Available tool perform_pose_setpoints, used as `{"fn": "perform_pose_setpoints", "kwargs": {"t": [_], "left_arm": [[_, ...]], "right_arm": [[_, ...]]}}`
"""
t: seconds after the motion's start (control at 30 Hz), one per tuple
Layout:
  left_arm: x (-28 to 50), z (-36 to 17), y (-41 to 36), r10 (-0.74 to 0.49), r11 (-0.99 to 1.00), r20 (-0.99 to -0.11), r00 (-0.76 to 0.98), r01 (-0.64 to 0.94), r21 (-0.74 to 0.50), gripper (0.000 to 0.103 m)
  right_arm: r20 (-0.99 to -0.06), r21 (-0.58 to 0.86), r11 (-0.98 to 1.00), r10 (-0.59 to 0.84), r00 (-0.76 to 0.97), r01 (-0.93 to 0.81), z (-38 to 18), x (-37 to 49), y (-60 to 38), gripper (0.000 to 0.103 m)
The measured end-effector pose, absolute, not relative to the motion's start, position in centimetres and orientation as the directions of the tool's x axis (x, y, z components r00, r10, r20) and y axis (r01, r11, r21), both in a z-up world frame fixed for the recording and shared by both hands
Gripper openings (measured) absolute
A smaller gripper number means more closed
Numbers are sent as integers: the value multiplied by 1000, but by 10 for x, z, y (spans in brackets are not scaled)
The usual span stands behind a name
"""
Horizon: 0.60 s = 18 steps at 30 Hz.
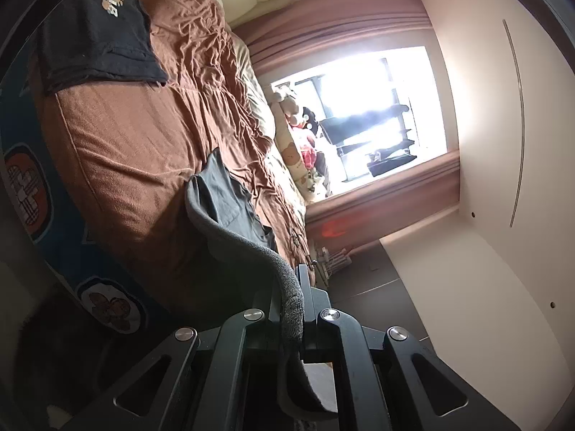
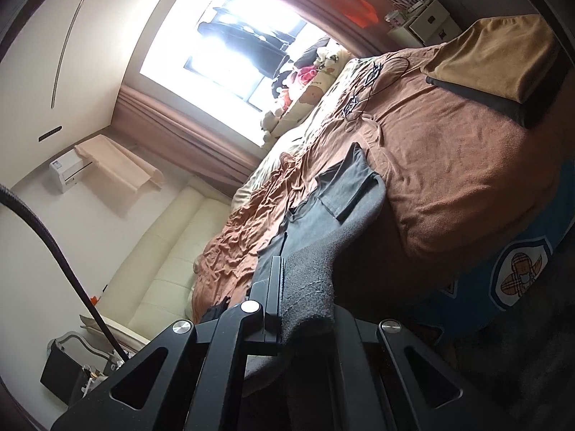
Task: Fold small clothes
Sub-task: 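Lift the hem with both grippers and carry it over toward the collar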
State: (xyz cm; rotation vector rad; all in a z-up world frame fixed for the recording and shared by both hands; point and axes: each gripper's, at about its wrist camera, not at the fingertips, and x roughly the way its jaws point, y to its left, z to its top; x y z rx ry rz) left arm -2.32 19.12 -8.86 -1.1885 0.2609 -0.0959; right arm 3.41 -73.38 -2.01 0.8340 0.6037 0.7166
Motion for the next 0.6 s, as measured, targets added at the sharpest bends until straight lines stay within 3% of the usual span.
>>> {"fn": "perform_pose_setpoints", "kwargs": {"t": [0.17, 0.6], "left_arm": [[-8, -87, 196, -209, 373, -163, 964, -76, -925, 4], [65, -84, 222, -200, 337, -206, 958, -131, -932, 4]], "right_arm": [[-183, 829, 455, 771, 610, -326, -20, 52, -724, 0], [-251, 836, 482, 760, 600, -261, -11, 127, -699, 0]]}}
